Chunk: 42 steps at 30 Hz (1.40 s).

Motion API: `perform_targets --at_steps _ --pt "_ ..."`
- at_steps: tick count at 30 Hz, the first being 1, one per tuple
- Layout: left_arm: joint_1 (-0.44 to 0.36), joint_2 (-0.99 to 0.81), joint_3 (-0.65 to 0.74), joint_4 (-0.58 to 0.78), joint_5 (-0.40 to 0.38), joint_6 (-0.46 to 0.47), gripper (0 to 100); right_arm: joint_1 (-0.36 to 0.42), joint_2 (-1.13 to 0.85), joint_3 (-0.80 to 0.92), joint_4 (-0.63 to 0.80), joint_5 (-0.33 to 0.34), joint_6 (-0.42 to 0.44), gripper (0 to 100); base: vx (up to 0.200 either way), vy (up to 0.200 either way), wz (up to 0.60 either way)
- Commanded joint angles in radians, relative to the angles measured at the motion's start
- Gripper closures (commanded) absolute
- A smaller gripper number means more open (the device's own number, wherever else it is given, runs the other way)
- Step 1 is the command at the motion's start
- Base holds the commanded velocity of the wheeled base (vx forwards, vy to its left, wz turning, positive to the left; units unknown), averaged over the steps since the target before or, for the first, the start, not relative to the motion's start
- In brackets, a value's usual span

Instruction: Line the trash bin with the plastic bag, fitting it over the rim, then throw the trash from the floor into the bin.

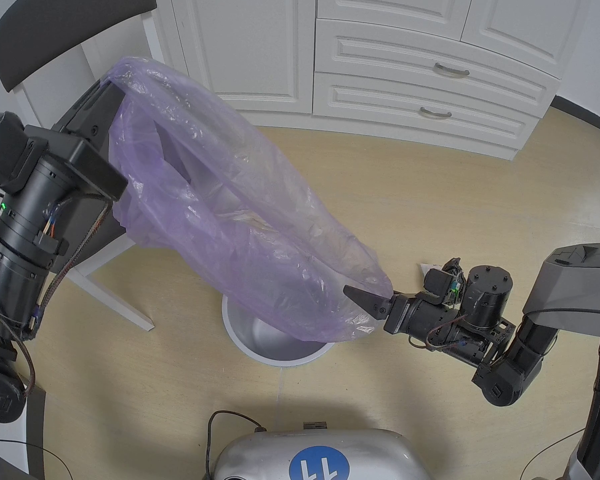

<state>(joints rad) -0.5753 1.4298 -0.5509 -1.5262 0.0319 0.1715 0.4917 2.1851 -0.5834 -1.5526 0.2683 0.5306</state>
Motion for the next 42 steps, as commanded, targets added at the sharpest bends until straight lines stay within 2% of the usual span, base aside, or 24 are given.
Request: perform_targets --at_steps 1,18,27,42 --pt "0.0 0.0 0.0 0.0 0.0 0.0 100 0.004 0.022 -0.001 -0.018 0.0 0.0 0 0.0 0.0 0.0" --pt "0.0 0.0 0.002 0.0 0.0 0.002 100 0.013 0.03 -0.016 -0.018 -0.001 0.005 0 0.0 0.0 0.0" --pt "-0.001 0.0 0.003 0.0 0.0 0.002 100 0.067 0.012 -0.029 -0.018 -0.08 0.002 0 0.0 0.0 0.0" --pt "-0.001 0.0 0.003 0.0 0.0 0.003 100 0.07 0.013 -0.032 -0.018 -0.084 0.002 0 0.0 0.0 0.0"
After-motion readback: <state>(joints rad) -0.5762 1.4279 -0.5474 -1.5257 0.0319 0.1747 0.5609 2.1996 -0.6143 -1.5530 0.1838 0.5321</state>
